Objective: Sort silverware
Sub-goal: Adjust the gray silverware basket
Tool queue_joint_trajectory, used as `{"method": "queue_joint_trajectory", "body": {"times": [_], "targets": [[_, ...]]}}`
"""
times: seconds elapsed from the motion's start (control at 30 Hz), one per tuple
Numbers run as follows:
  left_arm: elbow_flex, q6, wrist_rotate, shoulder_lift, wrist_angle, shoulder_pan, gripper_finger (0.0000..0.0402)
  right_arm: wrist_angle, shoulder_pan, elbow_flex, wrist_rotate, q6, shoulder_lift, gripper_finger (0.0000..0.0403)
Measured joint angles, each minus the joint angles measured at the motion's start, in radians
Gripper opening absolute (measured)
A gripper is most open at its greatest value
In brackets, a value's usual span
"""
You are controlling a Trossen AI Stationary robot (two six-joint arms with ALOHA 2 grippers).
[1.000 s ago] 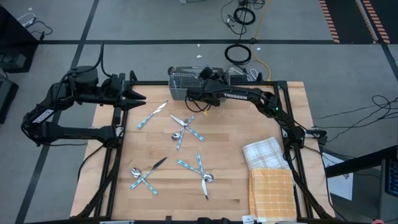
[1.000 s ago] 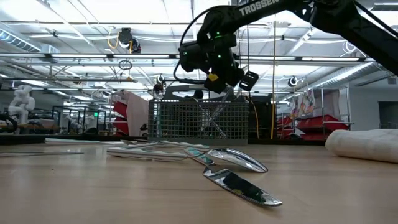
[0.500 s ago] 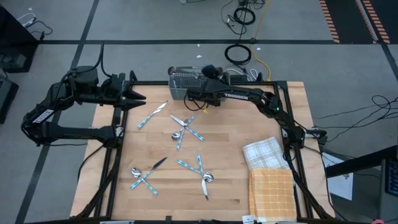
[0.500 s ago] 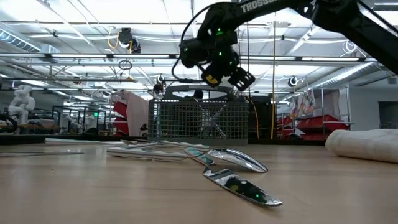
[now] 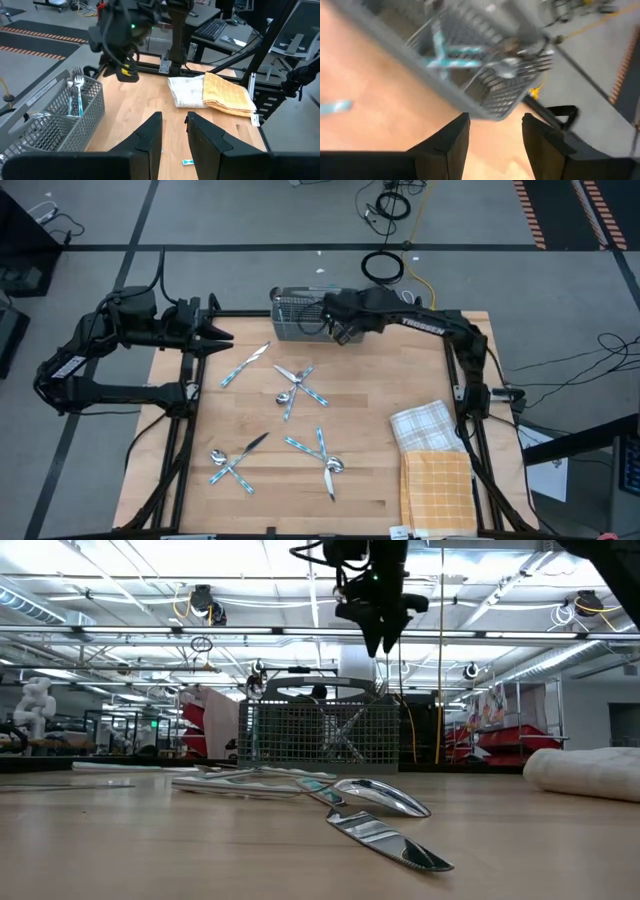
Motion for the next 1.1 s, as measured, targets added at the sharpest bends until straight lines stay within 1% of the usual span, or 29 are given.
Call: {"method": "queue_joint_trajectory", "body": {"times": [0.07, 0.1, 0.23, 0.3, 0.37, 0.5, 0.53, 0.6, 0.67, 0.77, 0.97, 1.1], "targets": [[0.0, 0.0, 0.0, -0.003, 0.0, 0.0, 0.0095, 0.026, 0.014, -0.048, 0.082, 0.068, -0.03, 0.0174], [0.0, -0.001, 0.0, -0.005, 0.0, 0.0, 0.0095, 0.026, 0.018, -0.07, 0.101, 0.104, -0.041, 0.0175], [0.0, -0.001, 0.001, -0.018, -0.001, 0.0, 0.0095, 0.045, 0.004, -0.188, 0.1, 0.242, -0.112, 0.0176], [0.0, 0.0, 0.001, -0.027, 0.0, 0.0, 0.0095, 0.096, -0.005, -0.264, 0.099, 0.327, -0.162, 0.0176], [0.0, 0.006, 0.001, -0.035, 0.0, 0.0, 0.0095, 0.225, -0.009, -0.351, 0.072, 0.398, -0.218, 0.0176], [0.0, 0.006, 0.002, -0.048, 0.0, 0.0, 0.0095, 0.57, -0.033, -0.519, -0.035, 0.418, -0.303, 0.0176], [0.0, 0.007, 0.002, -0.051, 0.0, 0.0, 0.0095, 0.628, -0.038, -0.55, -0.053, 0.422, -0.313, 0.0176], [0.0, 0.007, 0.003, -0.055, 0.0, 0.0, 0.0095, 0.668, -0.047, -0.594, -0.069, 0.449, -0.327, 0.0176], [0.0, 0.006, 0.003, -0.058, 0.0, 0.0, 0.0095, 0.667, -0.055, -0.626, -0.069, 0.48, -0.329, 0.0176], [0.0, 0.007, 0.004, -0.065, -0.001, 0.0, 0.0095, 0.683, -0.062, -0.653, -0.043, 0.477, -0.327, 0.0176], [0.0, 0.007, 0.005, -0.07, -0.001, 0.0, 0.0095, 0.798, -0.104, -0.656, -0.029, 0.416, -0.311, 0.0176], [0.0, 0.007, 0.005, -0.071, -0.001, 0.0, 0.0095, 0.816, -0.147, -0.656, -0.024, 0.392, -0.298, 0.0176]]}}
